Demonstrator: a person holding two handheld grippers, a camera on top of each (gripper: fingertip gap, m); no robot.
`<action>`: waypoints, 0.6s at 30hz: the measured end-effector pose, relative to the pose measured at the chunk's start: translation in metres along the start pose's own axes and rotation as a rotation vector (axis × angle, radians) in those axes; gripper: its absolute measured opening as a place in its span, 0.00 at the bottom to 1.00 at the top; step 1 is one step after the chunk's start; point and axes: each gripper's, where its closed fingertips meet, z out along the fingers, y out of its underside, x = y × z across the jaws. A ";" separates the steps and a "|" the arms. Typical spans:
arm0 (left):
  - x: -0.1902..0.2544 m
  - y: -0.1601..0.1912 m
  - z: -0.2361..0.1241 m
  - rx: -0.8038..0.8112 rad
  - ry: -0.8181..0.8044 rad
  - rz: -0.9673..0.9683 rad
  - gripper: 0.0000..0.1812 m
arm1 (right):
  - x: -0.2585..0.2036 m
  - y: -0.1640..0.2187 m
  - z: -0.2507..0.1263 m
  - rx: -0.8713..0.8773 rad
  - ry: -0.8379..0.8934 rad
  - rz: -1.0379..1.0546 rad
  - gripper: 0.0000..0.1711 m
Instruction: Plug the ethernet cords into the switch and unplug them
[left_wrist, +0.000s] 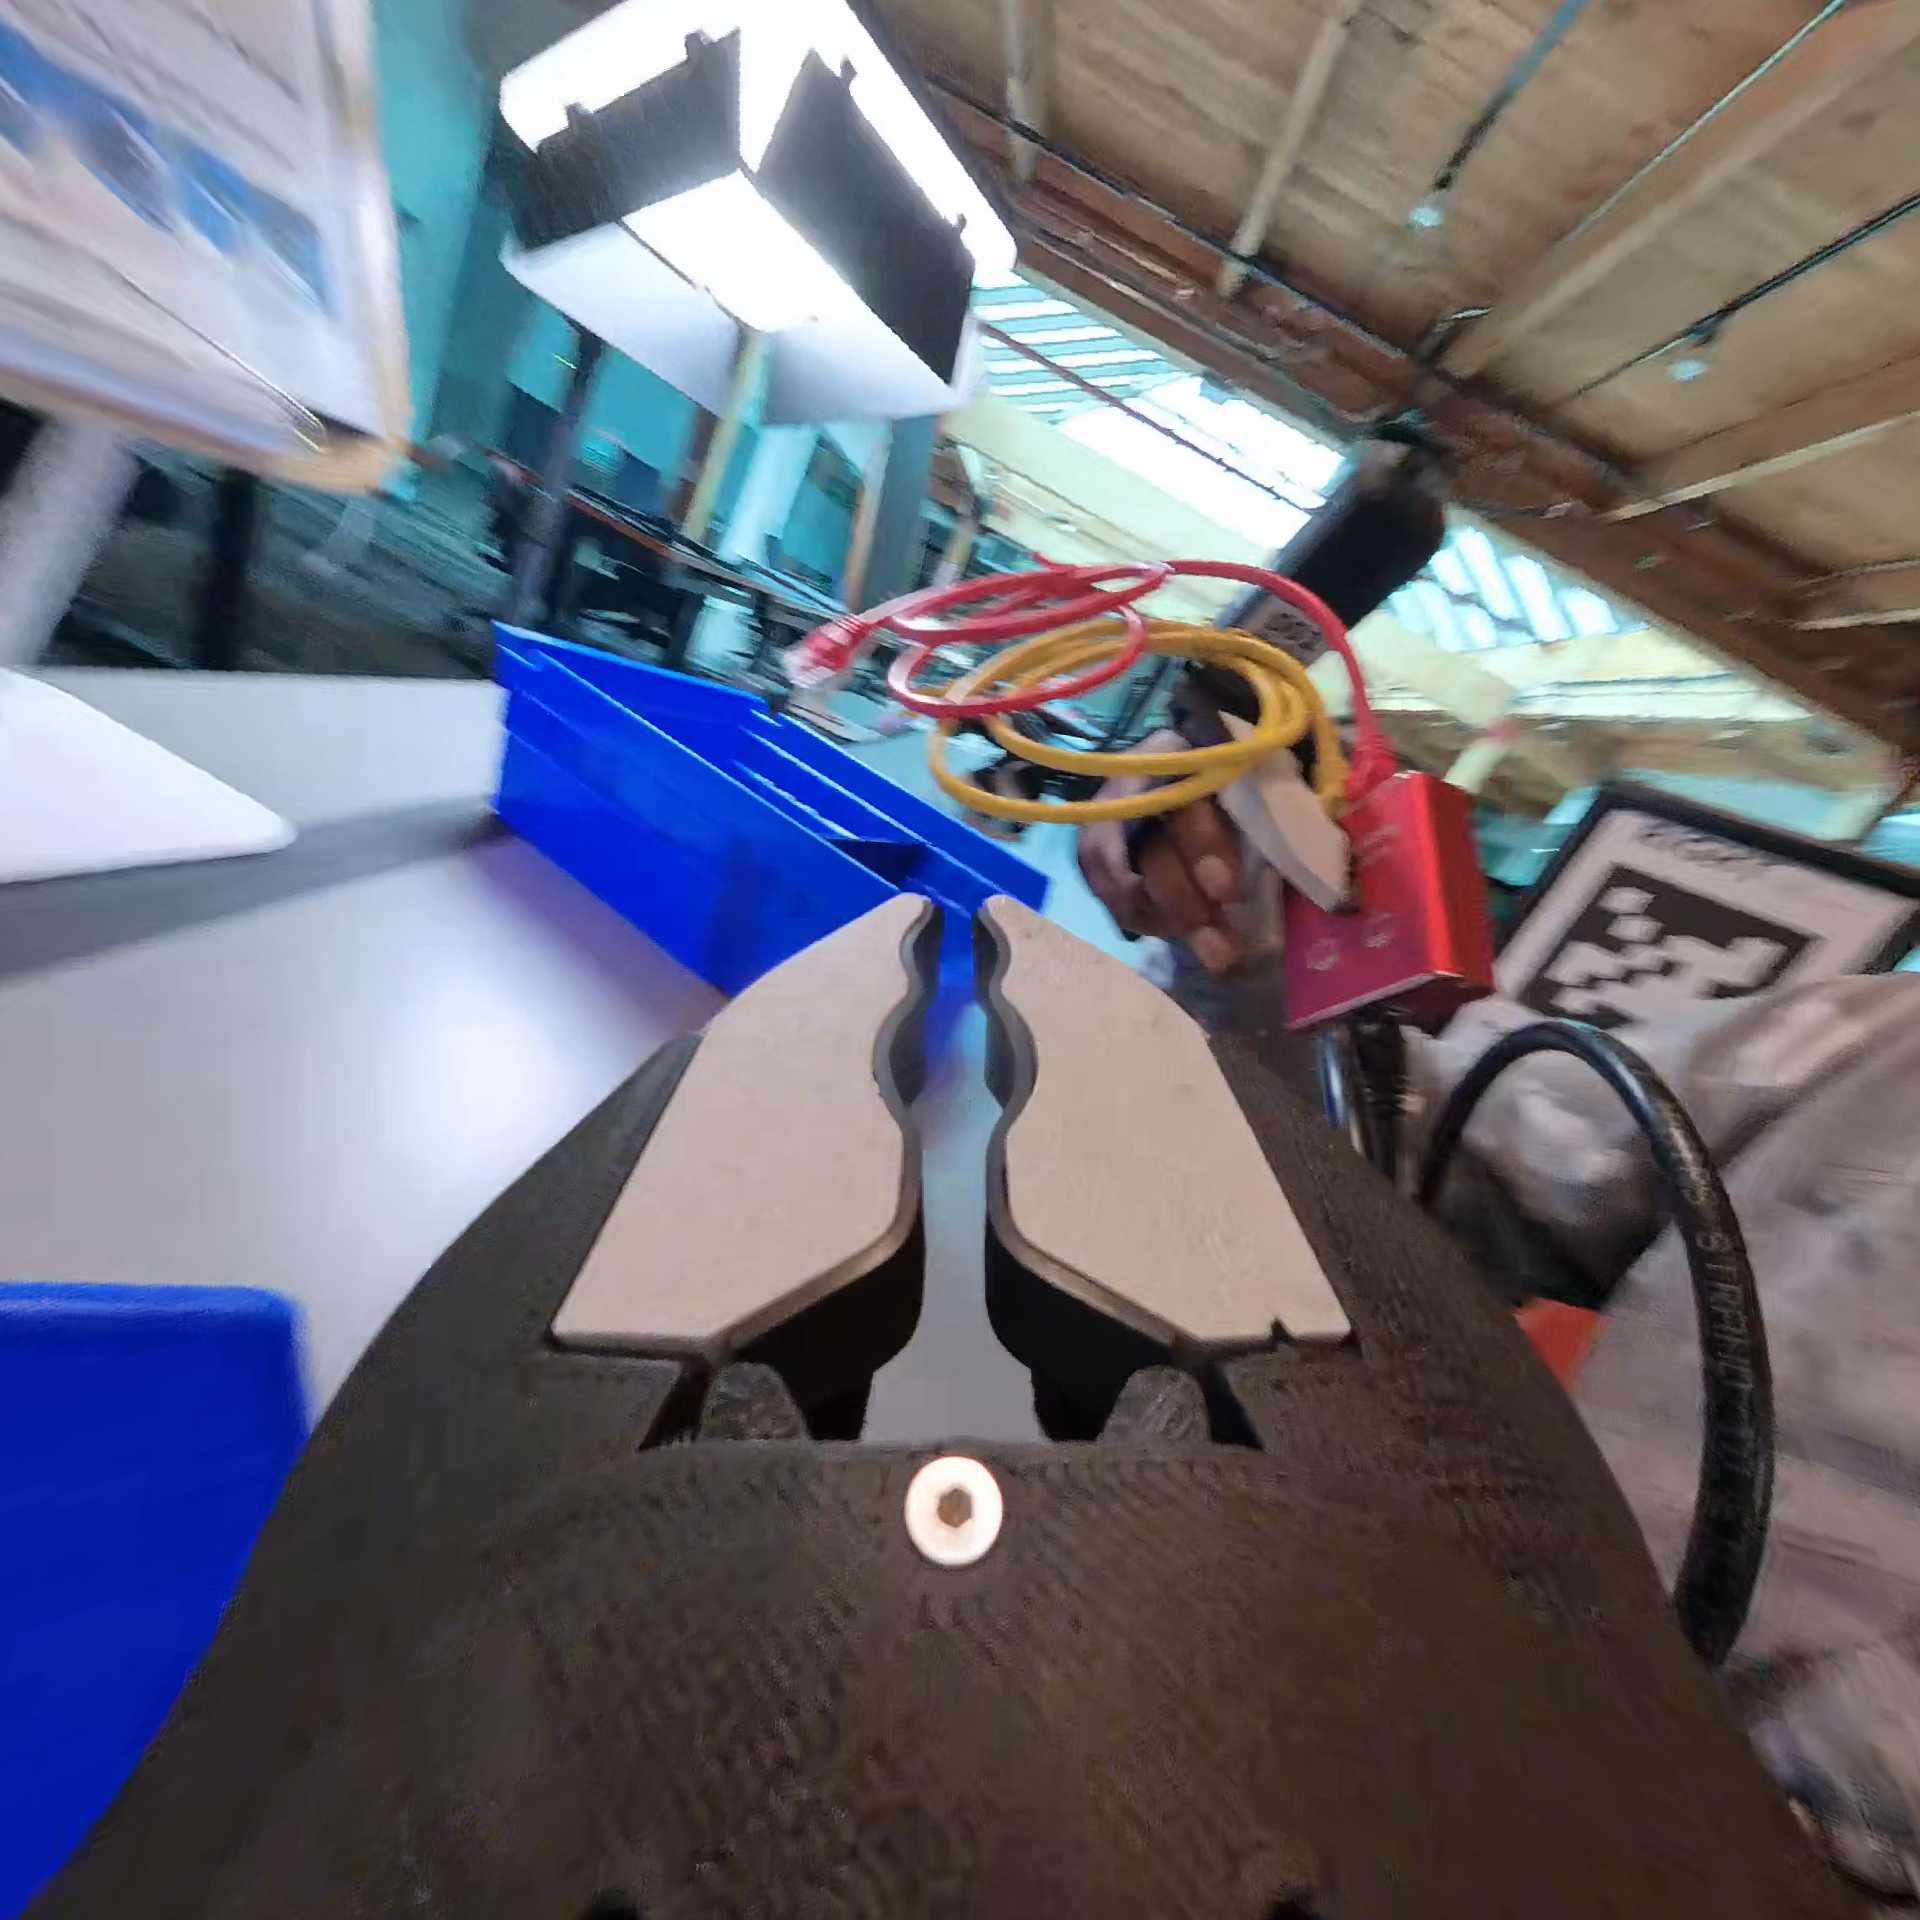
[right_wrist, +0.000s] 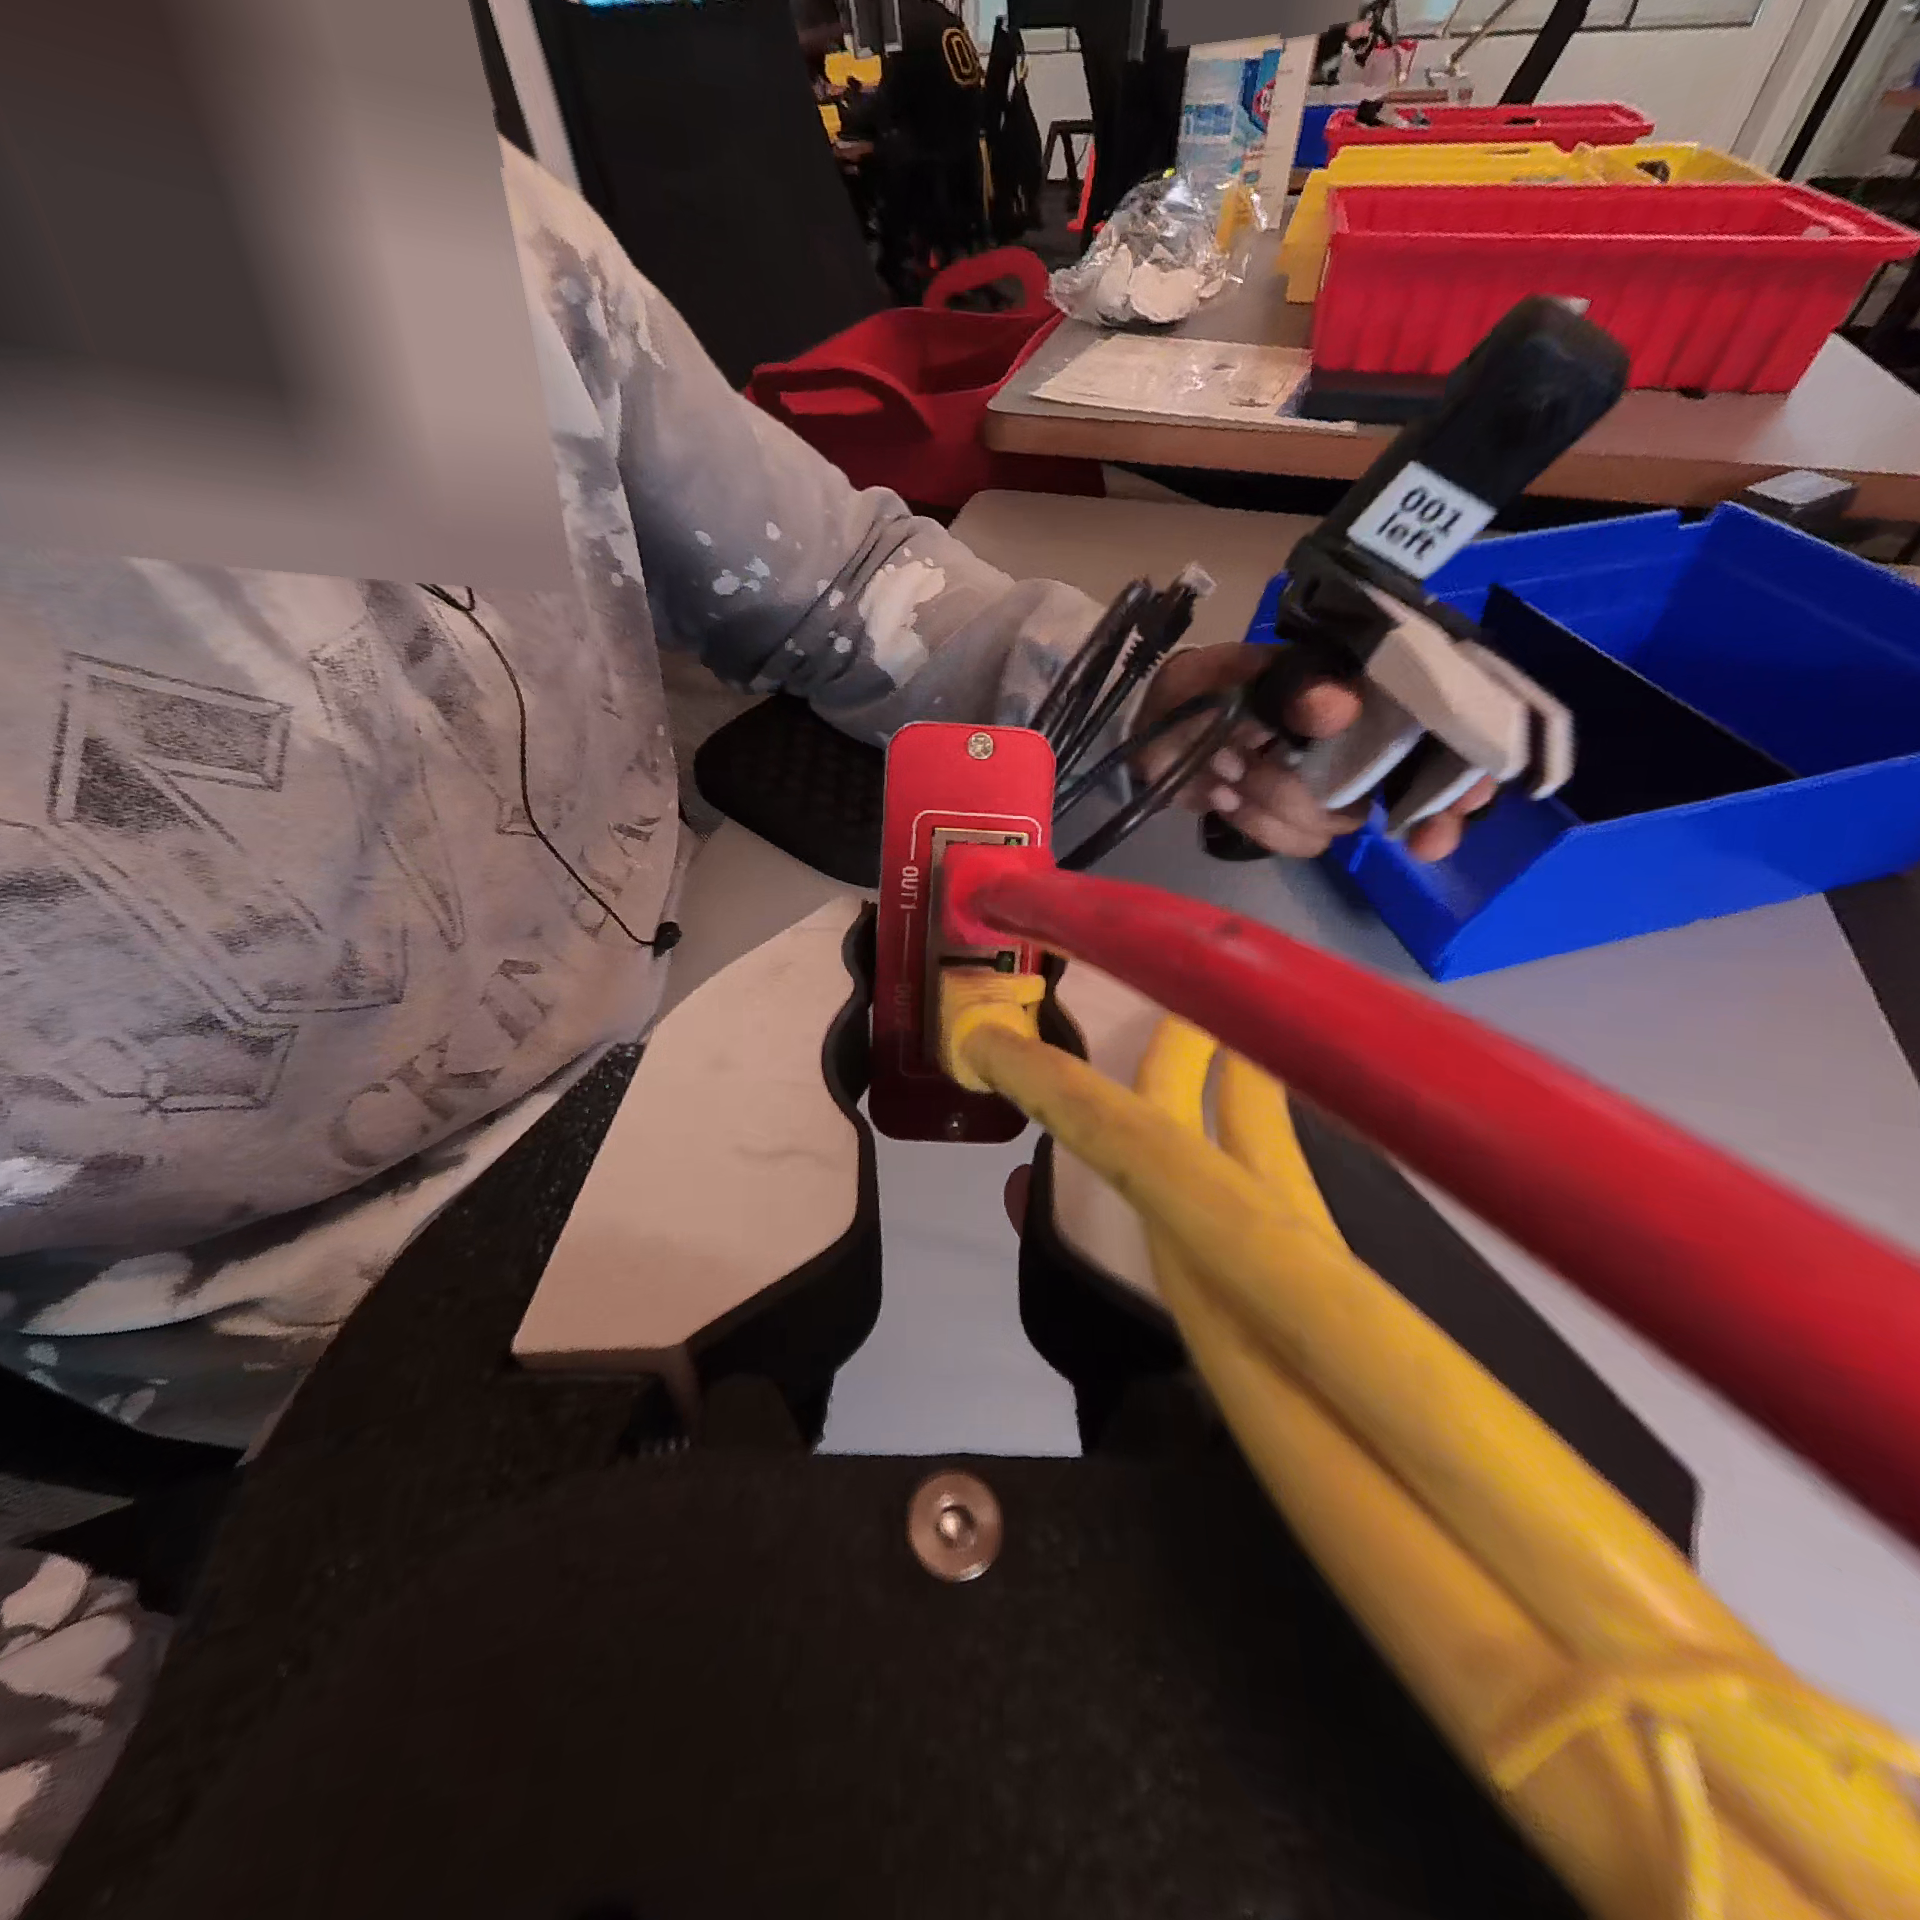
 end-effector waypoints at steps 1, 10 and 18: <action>-0.006 -0.012 -0.007 0.022 -0.060 0.058 0.03 | -0.004 -0.002 -0.001 0.001 -0.013 -0.004 0.15; 0.068 -0.063 -0.026 -0.006 0.071 0.425 0.06 | -0.026 -0.005 0.006 -0.029 -0.133 0.071 0.16; 0.111 0.019 0.016 -0.330 0.237 0.432 0.18 | 0.010 0.030 0.037 -0.022 -0.157 0.374 0.15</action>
